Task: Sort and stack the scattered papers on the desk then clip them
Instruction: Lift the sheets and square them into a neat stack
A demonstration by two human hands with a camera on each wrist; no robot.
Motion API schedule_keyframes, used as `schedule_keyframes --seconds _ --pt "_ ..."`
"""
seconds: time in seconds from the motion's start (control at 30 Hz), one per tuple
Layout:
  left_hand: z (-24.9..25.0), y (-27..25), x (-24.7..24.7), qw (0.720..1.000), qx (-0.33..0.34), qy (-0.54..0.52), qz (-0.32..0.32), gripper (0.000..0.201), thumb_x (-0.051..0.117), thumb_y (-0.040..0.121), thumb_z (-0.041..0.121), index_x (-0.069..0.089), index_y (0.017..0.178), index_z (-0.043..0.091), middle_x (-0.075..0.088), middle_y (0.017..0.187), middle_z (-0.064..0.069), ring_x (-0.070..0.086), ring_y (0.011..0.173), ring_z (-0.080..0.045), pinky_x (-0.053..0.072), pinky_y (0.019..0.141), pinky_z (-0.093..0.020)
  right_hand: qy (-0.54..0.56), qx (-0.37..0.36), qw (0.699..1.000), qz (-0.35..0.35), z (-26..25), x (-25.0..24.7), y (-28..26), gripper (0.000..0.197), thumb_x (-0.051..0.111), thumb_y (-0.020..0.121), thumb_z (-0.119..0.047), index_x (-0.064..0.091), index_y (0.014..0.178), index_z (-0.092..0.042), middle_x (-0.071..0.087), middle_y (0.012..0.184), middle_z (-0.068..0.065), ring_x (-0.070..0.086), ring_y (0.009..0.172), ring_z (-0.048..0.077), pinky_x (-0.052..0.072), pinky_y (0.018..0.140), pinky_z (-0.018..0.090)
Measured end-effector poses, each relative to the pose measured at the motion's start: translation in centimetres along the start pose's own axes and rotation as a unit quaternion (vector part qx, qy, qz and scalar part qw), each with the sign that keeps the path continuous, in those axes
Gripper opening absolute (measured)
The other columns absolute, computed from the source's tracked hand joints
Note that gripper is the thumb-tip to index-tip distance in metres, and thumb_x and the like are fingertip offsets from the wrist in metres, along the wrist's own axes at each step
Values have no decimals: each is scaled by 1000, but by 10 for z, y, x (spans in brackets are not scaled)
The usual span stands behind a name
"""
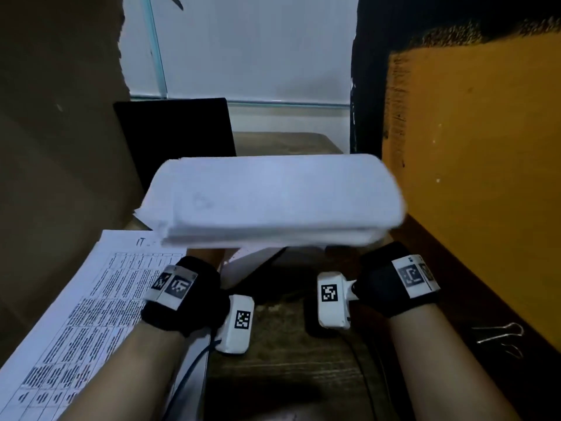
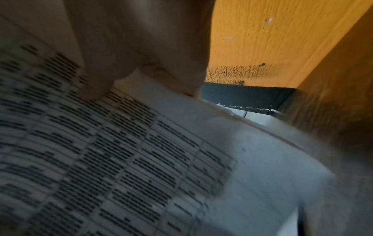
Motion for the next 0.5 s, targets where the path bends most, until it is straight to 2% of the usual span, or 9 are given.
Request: schedule_keyframes --seconds 0.03,0.07,0.13,0.2,0.27,0.3,0.37,0.43,0.5 --pt "13 1 2 997 71 -26 -16 34 37 103 18 44 134 5 53 126 -2 49 115 -12 34 88 -15 0 4 998 -68 3 15 -2 74 71 16 -37 64 86 -13 72 82 -13 69 79 4 55 78 21" --pt "27 4 7 987 141 -74 -29 32 40 102 23 47 132 12 58 117 5 52 109 -8 38 87 -17 -61 -42 994 -84 3 19 3 18 70 84 -24 67 96 -11 74 90 -11 70 86 4 56 87 26" --pt "55 -10 17 963 268 -20 -13 15 44 100 28 57 106 24 60 91 15 55 88 -3 42 76 -20 -52 -29 990 -130 3 21 -4 24 63 92 -30 68 108 -13 73 107 0 69 101 13 52 99 39" --pt "64 -22 14 942 332 -40 3 12 47 98 31 50 87 29 55 75 15 51 71 4 40 67 -15 -1 -26 991 -130 0 23 -1 16 59 94 -27 68 104 -19 73 107 1 69 102 15 53 97 37" --pt "71 -32 11 929 367 -45 19 4 50 97 29 48 93 29 58 81 18 54 73 9 42 70 -10 8 -55 985 -165 -9 30 -4 10 61 92 -25 67 101 -24 73 103 -2 69 101 12 55 91 31" --pt "68 -26 12 933 359 -21 20 3 50 97 26 49 101 25 59 89 18 56 77 12 42 71 -5 -13 -48 982 -181 -7 33 -6 12 63 91 -26 66 102 -26 73 104 -3 69 102 11 55 92 31" --pt "55 -9 22 953 300 38 -20 20 51 97 23 53 116 16 61 102 9 57 87 9 42 69 -1 -96 -33 968 -229 6 39 -11 19 65 90 -24 67 108 -22 72 110 -1 67 105 12 51 99 35" --pt "45 -1 26 961 266 61 -41 25 50 97 24 57 119 12 64 109 1 61 102 -12 46 80 -13 -150 -22 960 -235 14 42 -14 23 64 91 -23 67 112 -15 71 112 4 66 105 14 49 101 39" --pt "51 -3 13 957 291 24 8 33 48 98 22 56 122 1 64 117 -10 58 114 -25 45 93 -28 -61 -30 979 -190 6 35 -10 16 61 93 -21 67 107 -17 72 108 5 68 102 17 51 98 41"
Point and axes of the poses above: each hand's wrist, its own y-axis towards the middle knuckle, its own x-axis out of the palm, z = x × y, the point moved 10 cm from there along y, towards the middle knuckle
